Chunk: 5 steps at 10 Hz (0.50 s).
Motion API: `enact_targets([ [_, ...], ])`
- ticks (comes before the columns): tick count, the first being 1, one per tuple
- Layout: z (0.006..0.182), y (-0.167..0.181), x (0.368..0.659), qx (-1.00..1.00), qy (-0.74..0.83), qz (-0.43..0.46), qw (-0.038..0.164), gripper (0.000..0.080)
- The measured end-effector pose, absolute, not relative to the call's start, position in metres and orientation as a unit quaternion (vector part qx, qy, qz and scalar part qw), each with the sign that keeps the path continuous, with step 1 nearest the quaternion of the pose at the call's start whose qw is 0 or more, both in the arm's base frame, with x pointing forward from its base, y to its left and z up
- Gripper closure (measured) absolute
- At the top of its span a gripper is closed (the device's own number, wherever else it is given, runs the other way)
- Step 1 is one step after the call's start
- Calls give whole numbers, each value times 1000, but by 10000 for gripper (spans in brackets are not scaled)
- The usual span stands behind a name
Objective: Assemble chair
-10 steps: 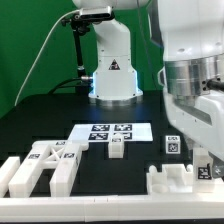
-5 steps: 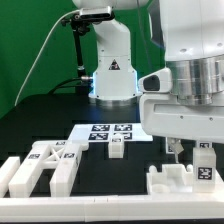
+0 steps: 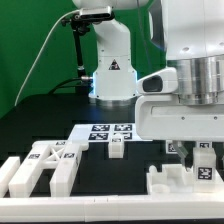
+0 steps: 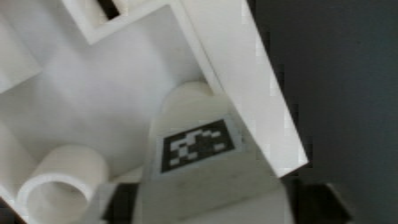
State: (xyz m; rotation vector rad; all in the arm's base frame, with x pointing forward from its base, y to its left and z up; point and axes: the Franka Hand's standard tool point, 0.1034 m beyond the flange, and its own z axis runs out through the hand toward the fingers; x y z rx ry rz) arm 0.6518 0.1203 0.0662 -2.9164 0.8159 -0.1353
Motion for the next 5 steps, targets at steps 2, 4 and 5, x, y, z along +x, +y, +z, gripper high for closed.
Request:
enact_targets([
  [2, 66, 119, 652, -936, 346, -40, 59, 511],
  [4, 66, 120, 650, -861, 505, -20, 61, 511],
  [5, 67, 123, 649, -791, 609, -7, 63, 511],
])
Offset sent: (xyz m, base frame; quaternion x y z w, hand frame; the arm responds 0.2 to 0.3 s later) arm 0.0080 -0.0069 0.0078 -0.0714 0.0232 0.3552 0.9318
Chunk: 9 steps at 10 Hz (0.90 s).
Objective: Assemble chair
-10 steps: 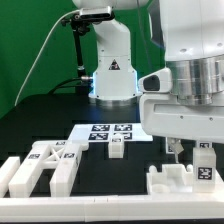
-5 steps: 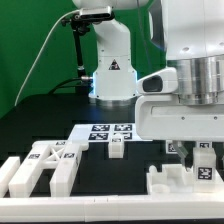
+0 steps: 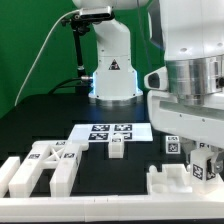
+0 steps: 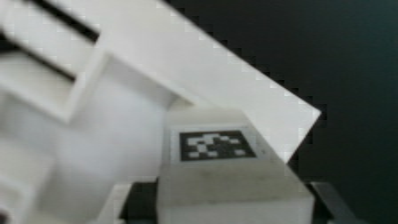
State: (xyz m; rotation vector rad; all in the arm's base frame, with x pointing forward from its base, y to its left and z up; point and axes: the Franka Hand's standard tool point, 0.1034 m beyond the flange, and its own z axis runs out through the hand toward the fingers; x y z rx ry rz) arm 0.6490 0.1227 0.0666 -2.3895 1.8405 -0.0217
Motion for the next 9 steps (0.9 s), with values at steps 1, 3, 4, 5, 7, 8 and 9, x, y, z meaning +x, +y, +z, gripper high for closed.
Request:
enact_targets([
  [1, 66, 124, 650, -730, 680, 5, 75, 511],
  [3, 66, 125, 650, -678, 730, 15, 87, 511],
  [4, 66, 124, 650, -687, 722, 14, 87, 511],
  [5, 65, 124, 650, -697, 712, 13, 86, 416],
  [7, 66, 116, 656, -796, 597, -28, 98, 236],
  [8, 66, 118, 656, -852, 513, -39, 96, 177],
  [9, 65, 123, 652, -876, 471, -47, 96, 177],
])
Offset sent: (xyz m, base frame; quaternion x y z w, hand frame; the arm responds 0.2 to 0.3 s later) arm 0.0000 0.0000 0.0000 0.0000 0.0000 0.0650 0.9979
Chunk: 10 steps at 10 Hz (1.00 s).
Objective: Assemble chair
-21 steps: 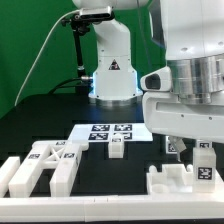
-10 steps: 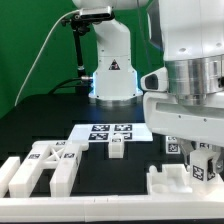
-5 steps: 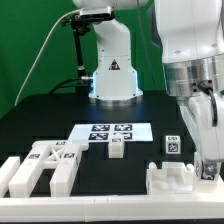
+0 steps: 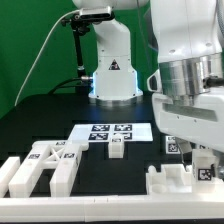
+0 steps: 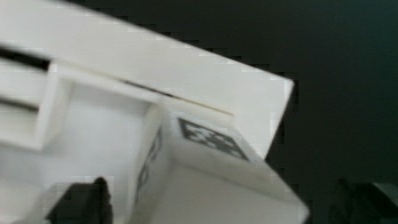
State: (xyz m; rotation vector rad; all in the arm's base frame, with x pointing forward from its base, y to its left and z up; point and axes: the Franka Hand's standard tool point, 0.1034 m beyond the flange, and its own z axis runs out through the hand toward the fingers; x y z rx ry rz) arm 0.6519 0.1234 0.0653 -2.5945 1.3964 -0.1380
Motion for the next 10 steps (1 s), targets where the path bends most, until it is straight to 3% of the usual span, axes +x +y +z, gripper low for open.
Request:
enact_targets([
  [4, 64, 124, 649, -938, 330, -63, 85, 150],
  [6, 59, 119, 651, -993, 96, -61, 44, 150],
  [7, 60, 120, 654, -989, 123, -64, 48, 150],
  [9, 59, 120, 654, -987, 142, -63, 49, 413],
  [10, 59, 119, 653, -983, 168, -61, 50, 413],
])
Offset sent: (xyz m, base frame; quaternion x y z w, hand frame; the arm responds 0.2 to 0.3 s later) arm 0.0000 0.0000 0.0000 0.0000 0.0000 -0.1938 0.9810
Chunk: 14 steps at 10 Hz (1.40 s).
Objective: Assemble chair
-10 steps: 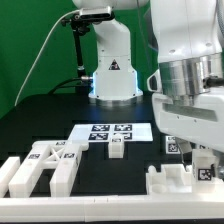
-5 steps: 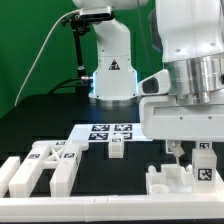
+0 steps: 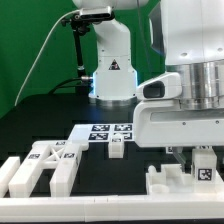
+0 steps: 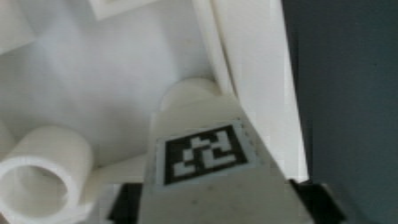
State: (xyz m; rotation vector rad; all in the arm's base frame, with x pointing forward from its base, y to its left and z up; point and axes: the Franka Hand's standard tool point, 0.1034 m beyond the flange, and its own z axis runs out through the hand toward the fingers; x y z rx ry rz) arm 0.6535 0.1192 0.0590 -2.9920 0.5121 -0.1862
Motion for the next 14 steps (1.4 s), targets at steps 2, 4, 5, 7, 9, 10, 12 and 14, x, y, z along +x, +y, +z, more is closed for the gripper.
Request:
enact_targets([
  [2, 59, 118, 654, -970, 231, -58, 53, 515],
  [4, 59, 117, 653, -913, 401, -41, 56, 515],
  [5, 59, 117, 653, -863, 501, -23, 51, 515],
  [7, 59, 118, 653, -746, 663, 22, 61, 515],
  [9, 58, 118, 653, -697, 713, 30, 63, 515],
  [10, 58, 117, 653, -670, 739, 32, 62, 515],
  [12, 58, 117, 652, -652, 755, 30, 62, 515],
  [14, 57, 116, 652, -649, 758, 30, 60, 360],
])
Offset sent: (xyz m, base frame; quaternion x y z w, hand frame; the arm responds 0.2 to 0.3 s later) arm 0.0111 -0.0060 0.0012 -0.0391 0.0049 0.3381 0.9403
